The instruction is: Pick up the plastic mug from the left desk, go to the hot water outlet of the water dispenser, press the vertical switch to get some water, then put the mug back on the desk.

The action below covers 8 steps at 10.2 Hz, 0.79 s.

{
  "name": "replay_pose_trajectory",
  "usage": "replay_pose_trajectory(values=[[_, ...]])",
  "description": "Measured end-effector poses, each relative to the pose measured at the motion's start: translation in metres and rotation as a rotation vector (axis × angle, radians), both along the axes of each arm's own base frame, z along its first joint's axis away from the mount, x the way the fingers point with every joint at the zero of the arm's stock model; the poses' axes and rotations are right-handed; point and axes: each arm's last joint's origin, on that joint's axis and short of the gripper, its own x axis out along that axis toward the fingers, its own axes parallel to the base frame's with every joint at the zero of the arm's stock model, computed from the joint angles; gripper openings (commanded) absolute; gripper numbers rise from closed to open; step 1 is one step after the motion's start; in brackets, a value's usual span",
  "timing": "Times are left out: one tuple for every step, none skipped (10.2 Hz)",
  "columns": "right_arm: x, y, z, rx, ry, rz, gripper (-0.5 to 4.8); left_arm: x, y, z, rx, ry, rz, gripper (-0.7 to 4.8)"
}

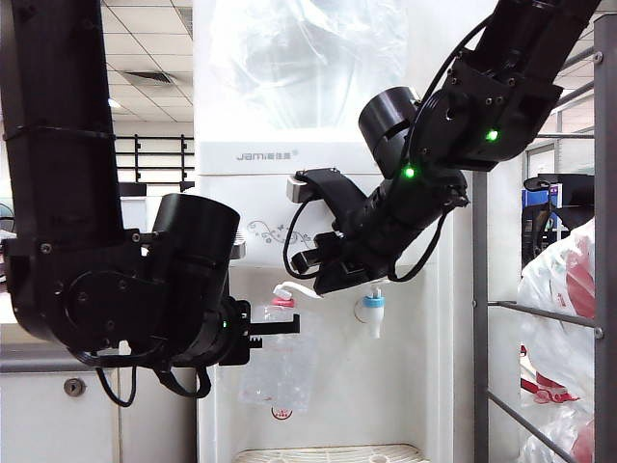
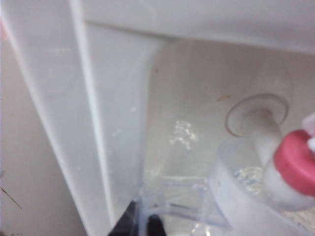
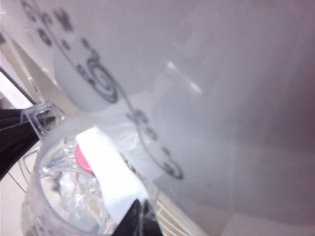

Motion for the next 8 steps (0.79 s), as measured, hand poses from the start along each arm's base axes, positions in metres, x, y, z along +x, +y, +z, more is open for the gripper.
replay_pose_trajectory(values=[[0.0, 0.0, 0.0, 0.0, 0.0, 0.0, -0.01, 0.0, 0.0, 0.0, 0.0, 0.0, 0.0, -0.05], [0.0, 0.0, 0.0, 0.0, 0.0, 0.0, -0.01, 0.0, 0.0, 0.0, 0.0, 0.0, 0.0, -0.05], [0.0, 0.0, 0.0, 0.0, 0.0, 0.0, -0.01, 0.0, 0.0, 0.0, -0.001, 0.0, 0.0, -0.05], [0.0, 0.0, 0.0, 0.0, 0.0, 0.0, -0.01, 0.0, 0.0, 0.0, -0.001, 0.0, 0.0, -0.05], [0.0, 0.0, 0.0, 0.0, 0.0, 0.0, -0.01, -0.0001, 0.0001, 0.0, 0.0, 0.0, 0.0, -0.05], [0.0001, 0.0001, 0.0, 0.001, -0.002, 0.0, -0.01, -0.0001, 0.0001, 0.0, 0.0, 0.0, 0.0, -0.05], [0.0002, 0.0001, 0.0001, 0.003, -0.003, -0.001, -0.01, -0.0001, 0.0001, 0.0, 0.0, 0.0, 0.0, -0.05], [-0.0009, -0.0003, 0.0027, 0.024, 0.008, -0.016, -0.01, -0.0001, 0.0001, 0.0, 0.0, 0.0, 0.0, -0.05]])
